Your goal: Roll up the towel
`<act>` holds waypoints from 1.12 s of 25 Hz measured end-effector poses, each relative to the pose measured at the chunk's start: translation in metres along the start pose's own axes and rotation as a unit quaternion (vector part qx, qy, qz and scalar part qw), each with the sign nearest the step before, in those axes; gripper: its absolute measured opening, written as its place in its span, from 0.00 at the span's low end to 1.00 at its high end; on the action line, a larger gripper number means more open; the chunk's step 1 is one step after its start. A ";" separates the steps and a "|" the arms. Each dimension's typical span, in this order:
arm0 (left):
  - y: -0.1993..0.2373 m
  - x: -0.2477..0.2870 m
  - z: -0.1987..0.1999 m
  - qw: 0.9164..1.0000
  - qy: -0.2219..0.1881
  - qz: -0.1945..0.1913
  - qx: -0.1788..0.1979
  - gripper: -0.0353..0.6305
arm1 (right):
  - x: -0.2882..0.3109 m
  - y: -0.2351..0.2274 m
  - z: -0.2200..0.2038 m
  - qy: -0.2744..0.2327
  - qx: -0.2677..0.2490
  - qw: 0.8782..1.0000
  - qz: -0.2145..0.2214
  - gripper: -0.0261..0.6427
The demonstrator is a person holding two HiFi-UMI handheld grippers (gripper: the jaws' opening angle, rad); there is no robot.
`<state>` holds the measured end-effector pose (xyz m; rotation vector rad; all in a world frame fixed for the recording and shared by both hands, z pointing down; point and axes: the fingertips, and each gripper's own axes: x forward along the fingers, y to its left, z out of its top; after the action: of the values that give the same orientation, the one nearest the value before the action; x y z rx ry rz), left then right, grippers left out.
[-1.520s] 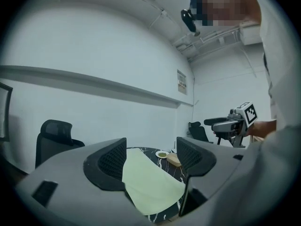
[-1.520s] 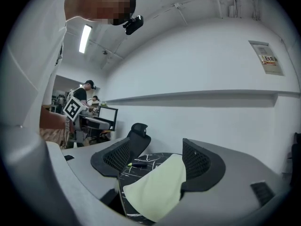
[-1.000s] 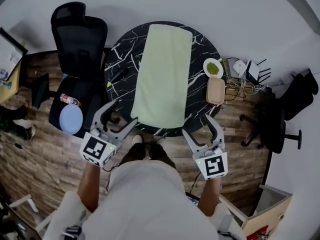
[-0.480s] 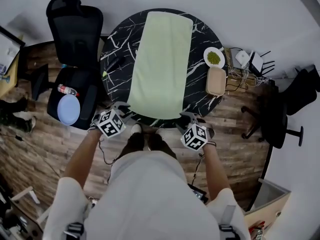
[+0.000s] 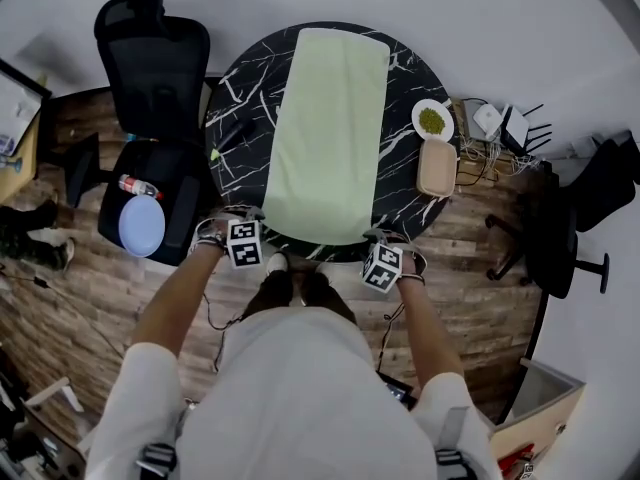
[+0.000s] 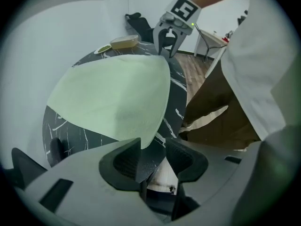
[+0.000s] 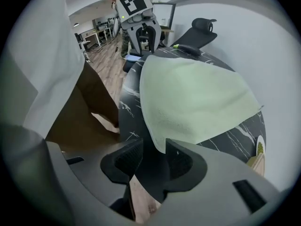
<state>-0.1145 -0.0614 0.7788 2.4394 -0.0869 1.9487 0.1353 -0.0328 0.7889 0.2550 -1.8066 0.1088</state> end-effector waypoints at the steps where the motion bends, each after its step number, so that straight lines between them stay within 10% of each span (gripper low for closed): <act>1: 0.000 0.003 -0.002 1.000 0.006 -0.003 0.002 0.29 | 0.004 0.000 -0.003 0.006 0.005 1.000 0.003 0.25; 11: 0.014 0.018 -0.011 0.999 0.036 0.018 0.000 0.08 | 0.007 -0.001 -0.004 0.009 0.040 0.999 0.003 0.08; 28: -0.110 -0.036 -0.019 0.997 -0.024 -0.064 -0.034 0.07 | -0.049 0.106 -0.017 -0.014 0.104 0.991 0.084 0.06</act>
<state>-0.1352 0.0509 0.7501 2.3847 0.0016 1.8057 0.1381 0.0793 0.7520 0.2524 -1.8443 0.4167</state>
